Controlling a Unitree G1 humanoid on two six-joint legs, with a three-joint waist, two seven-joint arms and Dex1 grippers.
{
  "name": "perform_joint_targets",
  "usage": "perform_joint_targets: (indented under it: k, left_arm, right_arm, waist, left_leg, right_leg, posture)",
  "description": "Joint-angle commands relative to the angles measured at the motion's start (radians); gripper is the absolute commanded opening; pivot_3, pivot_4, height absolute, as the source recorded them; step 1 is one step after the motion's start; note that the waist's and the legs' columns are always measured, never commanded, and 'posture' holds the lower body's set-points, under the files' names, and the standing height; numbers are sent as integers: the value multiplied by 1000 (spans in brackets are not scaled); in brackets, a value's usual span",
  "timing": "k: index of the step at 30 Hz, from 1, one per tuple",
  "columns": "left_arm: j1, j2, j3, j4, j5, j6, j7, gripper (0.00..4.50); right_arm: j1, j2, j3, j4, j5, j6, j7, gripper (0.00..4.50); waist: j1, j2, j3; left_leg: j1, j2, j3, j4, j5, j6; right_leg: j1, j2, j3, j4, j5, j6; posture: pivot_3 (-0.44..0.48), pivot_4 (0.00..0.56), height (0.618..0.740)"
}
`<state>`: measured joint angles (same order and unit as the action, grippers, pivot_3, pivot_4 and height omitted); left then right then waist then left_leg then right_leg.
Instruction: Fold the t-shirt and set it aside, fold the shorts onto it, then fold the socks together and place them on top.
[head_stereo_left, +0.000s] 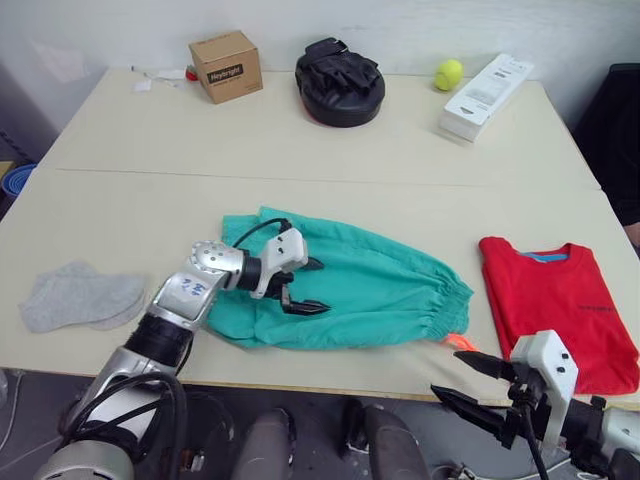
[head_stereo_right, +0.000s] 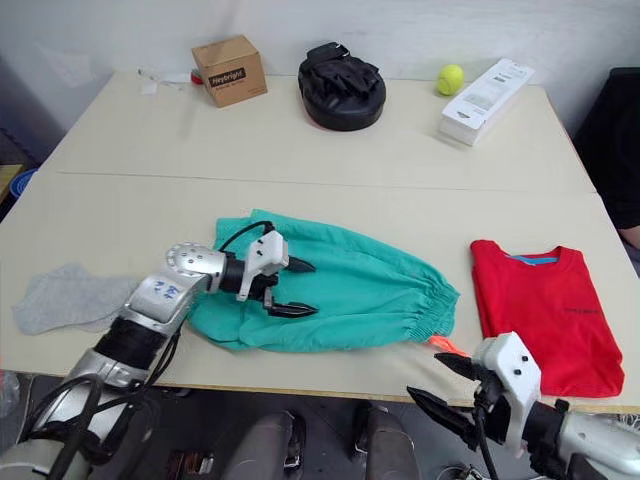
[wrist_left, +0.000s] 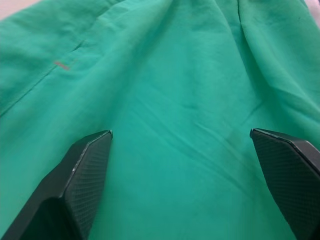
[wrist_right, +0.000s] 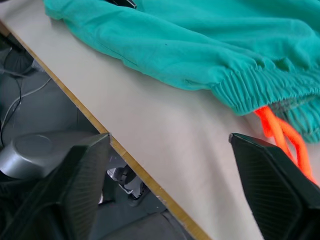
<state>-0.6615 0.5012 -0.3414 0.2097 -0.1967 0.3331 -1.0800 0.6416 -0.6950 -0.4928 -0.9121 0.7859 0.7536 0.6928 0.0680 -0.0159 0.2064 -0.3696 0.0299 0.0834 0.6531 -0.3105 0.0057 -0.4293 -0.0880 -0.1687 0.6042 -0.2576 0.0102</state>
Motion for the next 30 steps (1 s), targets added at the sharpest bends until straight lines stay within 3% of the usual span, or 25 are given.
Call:
perform_joint_targets:
  k: [1,2,5,10,17,25,30]
  left_arm:
    - [-37,-32,24,24,-3,-39,-21,4500]
    - [-34,-32,36,11,-26,-29,-47,4500]
    - [-30,-30,48,-6,-42,-14,-78,3903]
    - [-37,-26,49,10,-21,-39,-99,2256]
    - [-55,-42,17,87,56,-115,-78,40]
    - [-37,-49,13,91,103,-144,-75,40]
    - [-3,-32,15,50,114,-130,-69,40]
  right_arm:
    - [30,21,-50,-64,75,35,-74,4481]
    - [37,26,-60,-65,96,42,-90,4481]
    - [52,33,-91,-50,181,73,-138,4500]
    - [42,36,-87,9,435,132,-307,4500]
    - [-82,20,51,130,749,131,-579,4500]
    - [-288,48,227,329,901,105,-799,4500]
    - [-428,130,293,467,949,54,-895,4500]
  waist:
    - [-3,0,0]
    - [-5,0,0]
    - [-12,0,0]
    - [-15,0,0]
    - [-17,-1,0]
    - [-19,-1,0]
    - [-29,-3,-1]
  left_leg:
    - [0,0,1,0,0,0]
    - [0,0,1,0,0,0]
    - [0,0,2,0,0,0]
    - [1,1,3,0,0,0]
    - [0,0,7,1,0,1]
    - [0,1,8,4,0,3]
    - [0,2,9,7,-1,4]
  right_leg:
    - [0,0,1,0,0,0]
    - [0,0,2,1,0,0]
    - [0,0,2,1,0,1]
    - [0,0,4,2,0,1]
    - [0,1,8,2,-1,3]
    - [-1,1,9,4,0,4]
    - [0,1,10,4,1,6]
  posture:
    - [0,150,740]
    - [0,150,740]
    - [0,150,740]
    - [0,150,740]
    - [0,150,740]
    - [0,150,740]
    - [0,150,740]
